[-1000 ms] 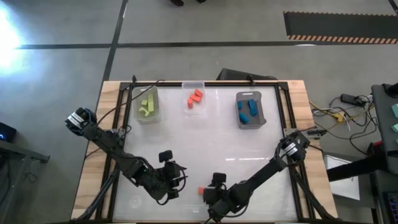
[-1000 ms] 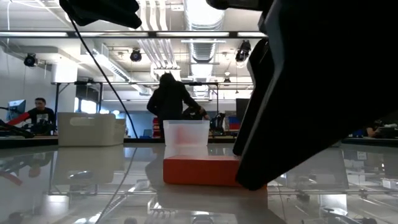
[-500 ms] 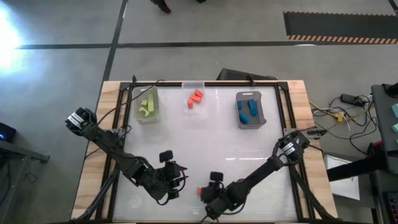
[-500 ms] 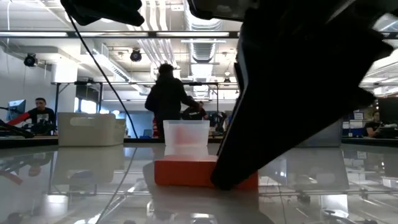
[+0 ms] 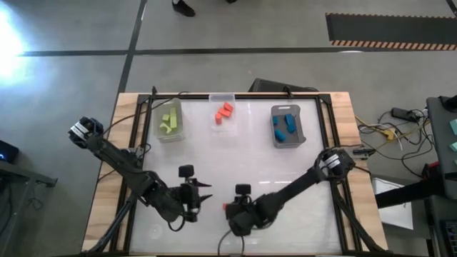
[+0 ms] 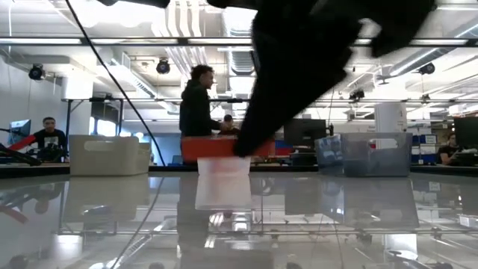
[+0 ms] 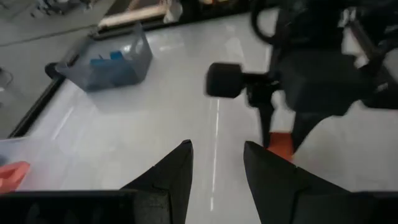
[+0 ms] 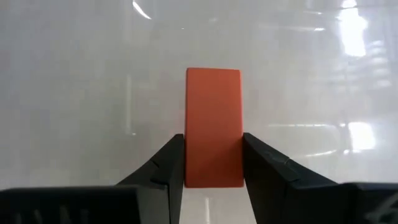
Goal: Sort & place blocks by color
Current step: Put the orange block into the transparent bin
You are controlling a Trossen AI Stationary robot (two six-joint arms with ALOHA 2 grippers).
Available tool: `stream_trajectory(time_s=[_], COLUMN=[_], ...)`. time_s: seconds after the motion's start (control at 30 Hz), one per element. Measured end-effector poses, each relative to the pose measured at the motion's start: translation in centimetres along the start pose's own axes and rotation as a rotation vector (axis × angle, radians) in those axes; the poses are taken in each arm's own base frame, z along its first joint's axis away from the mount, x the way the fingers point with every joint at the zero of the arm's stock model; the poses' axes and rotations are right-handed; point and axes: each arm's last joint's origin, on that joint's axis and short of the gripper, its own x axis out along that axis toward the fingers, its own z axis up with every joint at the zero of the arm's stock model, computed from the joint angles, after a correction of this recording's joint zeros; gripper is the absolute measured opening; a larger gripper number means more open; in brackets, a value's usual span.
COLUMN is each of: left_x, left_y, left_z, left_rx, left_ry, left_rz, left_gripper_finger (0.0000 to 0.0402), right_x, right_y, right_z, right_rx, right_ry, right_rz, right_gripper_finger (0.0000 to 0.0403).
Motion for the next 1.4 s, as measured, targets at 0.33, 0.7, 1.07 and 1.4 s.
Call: stream_trajectory(time_s=[0.33, 0.7, 1.07, 1.4], left_x=[-1.9, -2.8, -2.6, -2.6], left_y=[3.2, 5.5, 5.6, 5.6], left_z=[-1.5, -3.8, -4.7, -4.8], left_rx=[0.009, -0.062, -0.072, -0.071], left_ry=[-0.133, -0.195, -0.205, -0.205], left_rz=[0.084, 0.122, 0.126, 0.137], left_gripper_finger=[0.0128, 0.0128, 0.0128, 0.0128], right_x=[-2.3, -3.0, 2.4, 5.5], right_y=[-10.1, -28.8, -42.6, -45.3], right_z=[3.7, 5.3, 2.8, 0.5], right_rx=[-0.007, 0.210, 0.503, 0.566], right_ry=[-0.007, -0.057, -0.273, -0.226], right_rz=[-0.094, -0.228, -0.129, -0.158], right_gripper_finger=[0.0117, 0.0117, 0.0117, 0.0175])
